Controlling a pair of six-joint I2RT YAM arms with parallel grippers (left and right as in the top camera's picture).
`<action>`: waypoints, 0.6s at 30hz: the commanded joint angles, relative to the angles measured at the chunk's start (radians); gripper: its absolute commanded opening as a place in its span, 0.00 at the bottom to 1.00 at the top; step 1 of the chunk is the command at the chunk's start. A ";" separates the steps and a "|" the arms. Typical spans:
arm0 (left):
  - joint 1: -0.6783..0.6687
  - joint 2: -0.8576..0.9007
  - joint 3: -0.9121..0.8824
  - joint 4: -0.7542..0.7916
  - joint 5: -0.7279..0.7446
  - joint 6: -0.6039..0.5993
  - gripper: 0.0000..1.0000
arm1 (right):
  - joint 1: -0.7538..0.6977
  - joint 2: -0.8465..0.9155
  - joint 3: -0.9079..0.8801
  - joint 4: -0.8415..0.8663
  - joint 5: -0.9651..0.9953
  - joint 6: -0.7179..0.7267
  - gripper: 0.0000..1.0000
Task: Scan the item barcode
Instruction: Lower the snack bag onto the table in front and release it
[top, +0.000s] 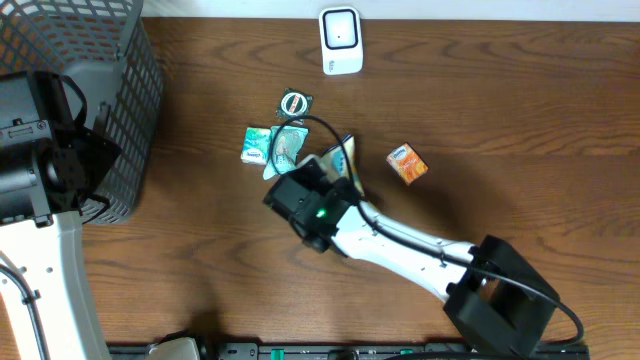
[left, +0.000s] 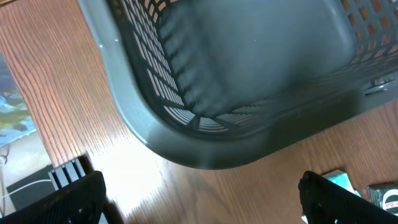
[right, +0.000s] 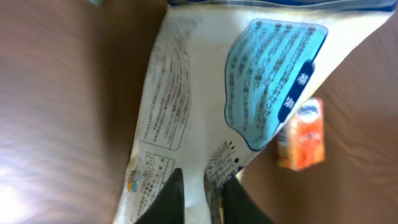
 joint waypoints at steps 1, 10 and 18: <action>0.005 -0.007 -0.002 -0.002 -0.010 -0.009 0.98 | 0.011 0.000 0.123 -0.042 -0.075 0.051 0.20; 0.005 -0.007 -0.002 -0.002 -0.010 -0.009 0.98 | -0.140 0.000 0.359 -0.253 -0.305 0.152 0.89; 0.005 -0.007 -0.002 -0.002 -0.010 -0.009 0.97 | -0.423 0.008 0.270 -0.380 -0.860 0.068 0.99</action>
